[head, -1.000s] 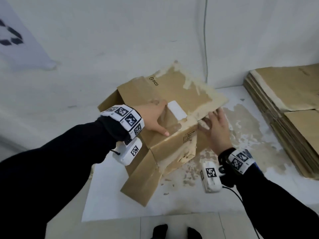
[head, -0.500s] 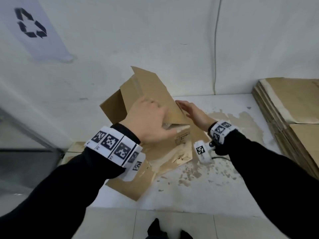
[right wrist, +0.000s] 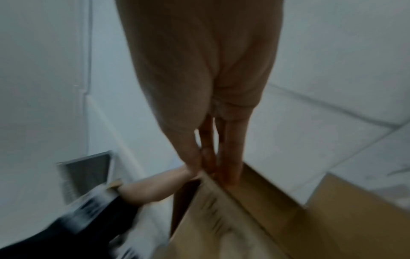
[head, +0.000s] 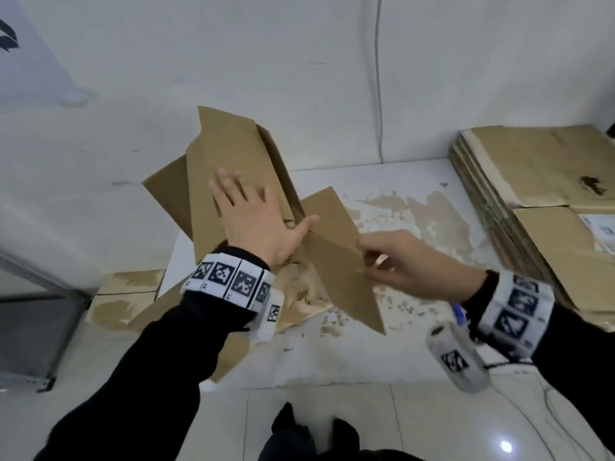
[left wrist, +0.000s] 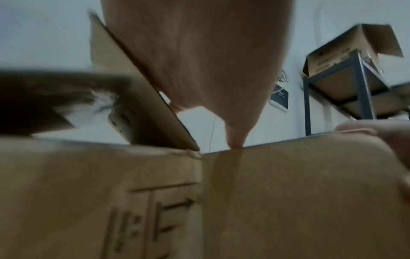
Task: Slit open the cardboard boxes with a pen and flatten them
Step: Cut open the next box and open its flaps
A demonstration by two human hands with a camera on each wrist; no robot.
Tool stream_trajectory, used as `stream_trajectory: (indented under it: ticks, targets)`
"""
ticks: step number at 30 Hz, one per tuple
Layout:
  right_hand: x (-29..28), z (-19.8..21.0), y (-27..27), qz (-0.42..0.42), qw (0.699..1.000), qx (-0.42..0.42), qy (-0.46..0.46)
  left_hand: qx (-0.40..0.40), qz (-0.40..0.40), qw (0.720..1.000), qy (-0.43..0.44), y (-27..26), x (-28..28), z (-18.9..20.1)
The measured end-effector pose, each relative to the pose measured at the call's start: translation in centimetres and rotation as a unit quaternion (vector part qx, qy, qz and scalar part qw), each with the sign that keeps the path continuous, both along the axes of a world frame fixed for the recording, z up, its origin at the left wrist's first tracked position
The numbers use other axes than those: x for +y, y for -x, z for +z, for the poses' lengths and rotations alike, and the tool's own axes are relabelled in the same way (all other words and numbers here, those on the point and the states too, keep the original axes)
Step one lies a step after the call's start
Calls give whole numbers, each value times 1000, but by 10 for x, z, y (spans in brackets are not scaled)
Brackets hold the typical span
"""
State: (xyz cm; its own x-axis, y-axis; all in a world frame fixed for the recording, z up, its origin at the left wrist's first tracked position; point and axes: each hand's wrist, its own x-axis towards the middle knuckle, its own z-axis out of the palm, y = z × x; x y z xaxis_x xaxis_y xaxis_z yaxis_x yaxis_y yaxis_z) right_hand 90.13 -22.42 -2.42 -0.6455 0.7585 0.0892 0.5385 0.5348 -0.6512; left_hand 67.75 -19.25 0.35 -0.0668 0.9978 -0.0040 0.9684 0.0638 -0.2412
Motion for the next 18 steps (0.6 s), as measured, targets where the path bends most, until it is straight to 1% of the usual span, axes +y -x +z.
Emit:
stream_trajectory:
  ticks: [3,5,6,7,9,11,12,14,16,18]
  targets:
    - [-33,-6,16,42,998,-7,37,11,-18,1000,20,-13,-3,-4]
    - [-31,-7,13,71,994,-43,71,23,-41,999,21,-14,-9,-6]
    - [-22,-5,9,55,994,-58,80,30,-58,998,20,-15,-15,-7]
    - [-8,-2,5,13,995,-63,78,34,-79,996,19,-17,-22,-9]
    - [31,4,0,-103,993,-53,36,31,-118,992,10,-21,-40,-13]
    - [74,3,3,-188,980,-64,3,27,-140,990,-5,-23,-58,-15]
    - [95,-3,10,-206,976,-74,-1,25,-147,989,-11,-23,-64,-17]
    - [127,-17,34,-215,972,-91,6,18,-157,987,-23,-22,-71,-18]
    - [149,-36,59,-214,971,-101,11,17,-162,986,-29,-20,-72,-16]
    - [161,-47,73,-213,971,-105,-10,16,-163,986,-26,-17,-71,-14]
